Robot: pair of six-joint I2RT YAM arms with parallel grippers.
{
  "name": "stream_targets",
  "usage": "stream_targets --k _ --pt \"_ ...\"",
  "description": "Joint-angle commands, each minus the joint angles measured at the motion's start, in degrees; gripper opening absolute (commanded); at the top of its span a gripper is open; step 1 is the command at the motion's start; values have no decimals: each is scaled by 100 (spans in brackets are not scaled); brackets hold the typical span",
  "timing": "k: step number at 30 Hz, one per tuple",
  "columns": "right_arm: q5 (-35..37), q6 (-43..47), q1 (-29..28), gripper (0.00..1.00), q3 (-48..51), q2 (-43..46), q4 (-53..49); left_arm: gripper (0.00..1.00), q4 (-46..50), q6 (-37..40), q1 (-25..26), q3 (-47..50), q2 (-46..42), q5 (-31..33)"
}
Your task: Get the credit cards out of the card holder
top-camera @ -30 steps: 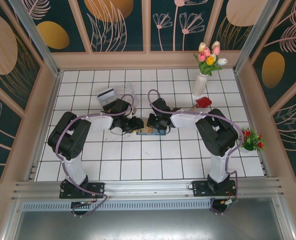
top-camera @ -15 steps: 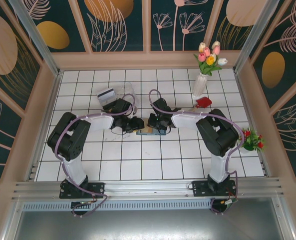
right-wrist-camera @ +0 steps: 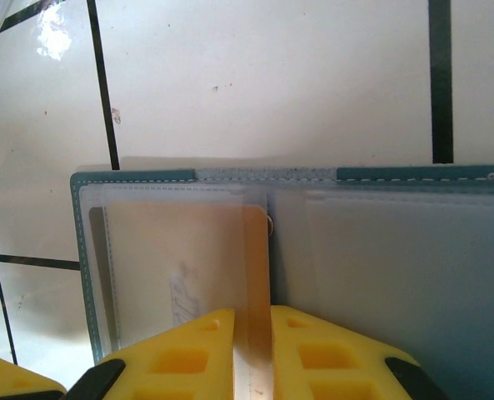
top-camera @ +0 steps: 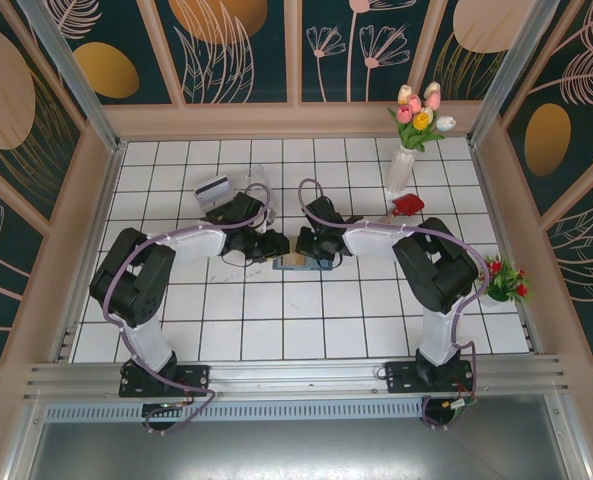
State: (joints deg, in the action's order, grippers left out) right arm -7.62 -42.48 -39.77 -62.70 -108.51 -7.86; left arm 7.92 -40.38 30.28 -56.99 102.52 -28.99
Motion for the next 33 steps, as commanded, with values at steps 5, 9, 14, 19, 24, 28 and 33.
stream_targets --k 5,9,14,19,24,28,33 --pt "23 3 22 17 257 -254 -445 30 63 -41 122 51 263 58" --pt "23 4 31 17 267 -243 -440 30 246 4 126 19 246 488" --pt "15 3 48 18 286 -240 -420 32 214 -22 123 23 152 587" --pt "-12 3 51 18 310 -235 -394 33 131 -108 126 32 222 484" --pt "-29 -14 54 17 344 -241 -353 33 122 -197 126 97 356 470" --pt "-72 -11 57 18 359 -250 -313 34 109 -177 122 93 457 208" --pt "-159 -11 58 18 357 -250 -275 34 -142 -233 120 92 489 -285"
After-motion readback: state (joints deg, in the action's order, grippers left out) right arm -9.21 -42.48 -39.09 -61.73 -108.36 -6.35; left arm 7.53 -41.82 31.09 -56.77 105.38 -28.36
